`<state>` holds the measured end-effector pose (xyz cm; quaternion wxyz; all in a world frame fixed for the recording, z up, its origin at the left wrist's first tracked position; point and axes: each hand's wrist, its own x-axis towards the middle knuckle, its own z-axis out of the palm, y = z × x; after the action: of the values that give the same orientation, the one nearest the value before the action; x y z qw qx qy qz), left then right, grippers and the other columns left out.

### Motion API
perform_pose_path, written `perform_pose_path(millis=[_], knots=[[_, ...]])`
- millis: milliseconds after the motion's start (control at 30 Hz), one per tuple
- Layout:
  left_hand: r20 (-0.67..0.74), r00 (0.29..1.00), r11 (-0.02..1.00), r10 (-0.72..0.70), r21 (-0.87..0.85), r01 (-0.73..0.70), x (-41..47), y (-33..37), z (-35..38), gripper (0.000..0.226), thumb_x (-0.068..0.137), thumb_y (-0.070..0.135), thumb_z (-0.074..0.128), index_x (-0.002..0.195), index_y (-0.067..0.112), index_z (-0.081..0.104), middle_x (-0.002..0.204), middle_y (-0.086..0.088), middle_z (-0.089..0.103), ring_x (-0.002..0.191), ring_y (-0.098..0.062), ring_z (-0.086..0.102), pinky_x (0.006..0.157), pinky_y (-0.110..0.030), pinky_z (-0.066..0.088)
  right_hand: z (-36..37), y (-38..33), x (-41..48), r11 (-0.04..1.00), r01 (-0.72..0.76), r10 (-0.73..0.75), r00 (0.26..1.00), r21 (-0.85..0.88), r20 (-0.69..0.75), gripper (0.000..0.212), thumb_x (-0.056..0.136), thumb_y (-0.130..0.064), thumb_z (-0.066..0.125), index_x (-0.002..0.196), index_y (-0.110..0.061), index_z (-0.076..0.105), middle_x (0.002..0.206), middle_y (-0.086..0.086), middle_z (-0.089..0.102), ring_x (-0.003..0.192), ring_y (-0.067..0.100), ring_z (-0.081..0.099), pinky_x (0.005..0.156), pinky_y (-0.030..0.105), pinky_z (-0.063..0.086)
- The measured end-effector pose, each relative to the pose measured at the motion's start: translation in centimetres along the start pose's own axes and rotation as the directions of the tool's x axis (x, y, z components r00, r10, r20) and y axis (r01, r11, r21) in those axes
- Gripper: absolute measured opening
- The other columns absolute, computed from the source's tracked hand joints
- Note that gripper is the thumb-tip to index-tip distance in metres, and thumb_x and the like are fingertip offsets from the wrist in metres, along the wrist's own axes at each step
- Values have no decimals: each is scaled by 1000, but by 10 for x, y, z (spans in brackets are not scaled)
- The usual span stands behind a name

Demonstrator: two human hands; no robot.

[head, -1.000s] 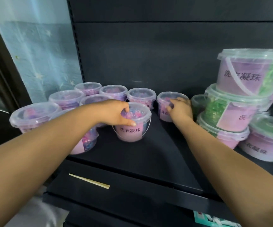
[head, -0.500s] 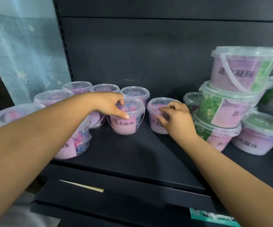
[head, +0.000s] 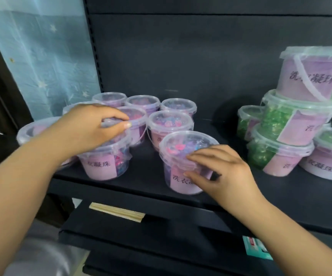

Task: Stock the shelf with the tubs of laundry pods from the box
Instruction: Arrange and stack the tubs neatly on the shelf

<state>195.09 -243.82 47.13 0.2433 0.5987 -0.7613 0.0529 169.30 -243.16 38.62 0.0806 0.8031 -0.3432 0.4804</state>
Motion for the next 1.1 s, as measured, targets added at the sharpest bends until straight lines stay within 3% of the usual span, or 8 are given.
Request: perform_pose_path(millis=[133, 300, 633, 767, 867, 933, 1033, 1100], knots=[[-65, 998, 999, 16, 31, -14, -37, -15, 0, 66, 66, 68, 41, 108, 25, 67, 116, 6, 65, 112, -14, 57, 89, -20, 33, 25, -19, 5, 991, -17, 13, 999, 136, 30, 47, 82, -49, 55, 96, -8, 72, 106, -2, 57, 98, 10, 52, 94, 10, 36], [-99, 995, 999, 25, -32, -28, -43, -34, 18, 30, 80, 32, 65, 108, 23, 68, 120, 6, 63, 107, 0, 49, 94, -11, 27, 44, -32, 12, 960, -129, 126, 992, 249, 29, 38, 73, -34, 58, 99, -9, 71, 114, -3, 50, 105, 5, 49, 94, 0, 31], [-133, 990, 992, 52, -110, -67, -45, -42, 23, 28, 80, 31, 66, 105, 19, 70, 114, 4, 65, 111, -11, 55, 97, -20, 33, 49, -45, 12, 986, -150, 151, 988, 71, -17, 39, 76, -36, 57, 99, -8, 72, 102, 12, 65, 97, 10, 51, 92, 8, 34], [-284, 954, 960, -99, -281, 16, -46, -53, 7, 27, 85, 40, 58, 104, 24, 66, 107, 17, 54, 103, 4, 45, 93, -10, 30, 40, -51, 11, 934, -335, 322, 940, 123, 111, 63, 69, -41, 73, 124, -16, 57, 129, -5, 41, 118, 0, 35, 99, 1, 22], [-459, 776, 839, -432, -519, 161, -49, -114, 0, 50, 75, 68, 53, 111, 34, 59, 114, 15, 57, 112, -2, 51, 106, -28, 36, 33, -47, 10, 741, -588, 508, 807, 325, 302, 105, 58, -40, 79, 144, -25, 21, 139, -17, 18, 124, -11, 17, 96, -5, 15], [-360, 685, 685, -633, -673, 279, -53, -140, 7, 65, 74, 70, 54, 128, 36, 45, 137, 3, 47, 125, -11, 45, 109, -35, 34, 36, -44, 10, 566, -692, 561, 722, 448, 406, 119, 46, -46, 77, 145, -30, 12, 144, -16, 25, 128, -4, 28, 101, 9, 26], [-114, 649, 372, -753, -886, 277, -53, -142, 30, 70, 89, 39, 54, 145, 19, 17, 144, -1, 35, 128, -11, 40, 109, -28, 30, 46, -41, 8, 458, -706, 552, 702, 540, 450, 116, 49, -39, 89, 140, -35, 18, 137, -15, 41, 122, -2, 44, 100, 19, 38], [-42, 669, 246, -742, -945, 214, -53, -137, 39, 74, 86, 40, 56, 145, 12, 19, 143, -2, 37, 125, -13, 45, 109, -31, 32, 51, -44, 9, 408, -697, 579, 697, 590, 423, 108, 48, -34, 90, 133, -40, 22, 128, -17, 46, 116, -4, 48, 97, 22, 42]])
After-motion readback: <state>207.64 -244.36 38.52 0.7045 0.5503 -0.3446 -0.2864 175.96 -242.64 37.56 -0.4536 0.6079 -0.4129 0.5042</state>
